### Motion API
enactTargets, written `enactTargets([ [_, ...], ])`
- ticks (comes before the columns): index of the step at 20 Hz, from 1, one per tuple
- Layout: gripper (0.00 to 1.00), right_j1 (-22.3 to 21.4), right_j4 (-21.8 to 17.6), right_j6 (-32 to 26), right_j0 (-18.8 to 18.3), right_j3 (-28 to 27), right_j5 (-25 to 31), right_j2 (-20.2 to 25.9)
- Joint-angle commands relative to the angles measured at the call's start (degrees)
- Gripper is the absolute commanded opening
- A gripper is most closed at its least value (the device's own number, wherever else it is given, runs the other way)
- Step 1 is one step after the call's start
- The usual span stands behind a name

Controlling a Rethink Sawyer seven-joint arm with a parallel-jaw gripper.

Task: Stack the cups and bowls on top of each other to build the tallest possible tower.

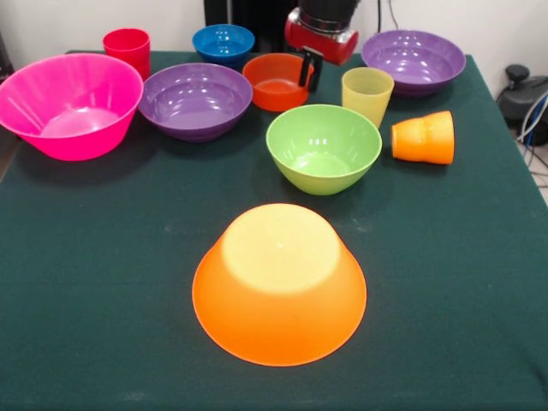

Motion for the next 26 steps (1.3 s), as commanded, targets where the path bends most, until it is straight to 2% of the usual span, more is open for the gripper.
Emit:
enactTargets([
  [1,0.0,-7.3,6.3,-7.0,-5.1,-0.1,13.6,13.6],
  [6,0.0,-10.5,7.8,-7.6,-8.0,1.9,16.1,17.2],
  [9,0.0,-10.4,7.3,-7.6,-8.7,1.8,16.2,17.9],
  [16,0.0,-7.7,4.6,-4.0,-6.0,-1.1,13.3,15.2],
  [21,0.0,-8.9,5.4,-5.0,-6.7,-2.0,15.4,15.5],
  [26,0.0,-8.0,3.7,-4.7,-6.0,-5.0,15.1,13.3],
])
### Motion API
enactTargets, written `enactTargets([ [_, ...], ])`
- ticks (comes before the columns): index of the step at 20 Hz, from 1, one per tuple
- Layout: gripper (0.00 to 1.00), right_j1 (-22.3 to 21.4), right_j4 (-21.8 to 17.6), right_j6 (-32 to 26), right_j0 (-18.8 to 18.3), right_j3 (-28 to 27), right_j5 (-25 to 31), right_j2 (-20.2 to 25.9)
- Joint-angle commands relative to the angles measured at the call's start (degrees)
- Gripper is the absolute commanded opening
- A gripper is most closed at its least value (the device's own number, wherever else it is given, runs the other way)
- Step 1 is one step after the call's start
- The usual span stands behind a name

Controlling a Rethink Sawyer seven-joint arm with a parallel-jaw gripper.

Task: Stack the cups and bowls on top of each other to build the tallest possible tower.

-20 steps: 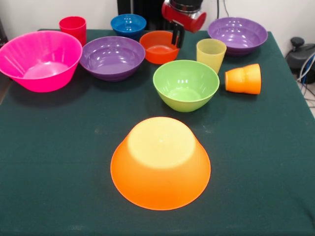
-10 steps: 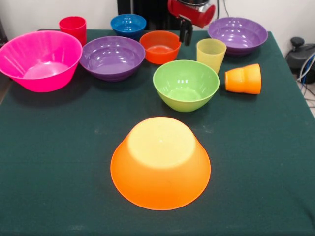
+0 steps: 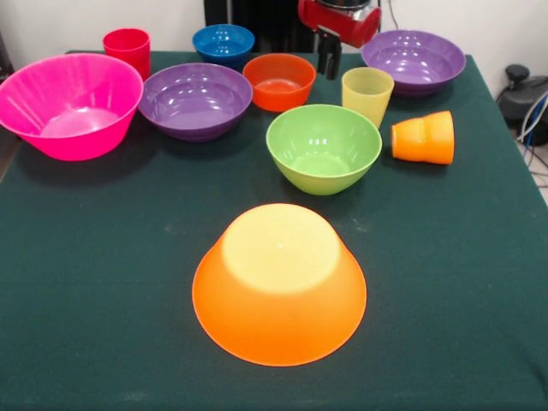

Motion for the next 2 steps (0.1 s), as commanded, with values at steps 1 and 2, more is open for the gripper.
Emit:
enactTargets([
  [1,0.0,1.9,-2.6,-4.3,2.1,-6.1,3.5,1.5],
  [2,0.0,2.2,-4.0,-4.9,2.4,-7.2,3.8,0.6],
])
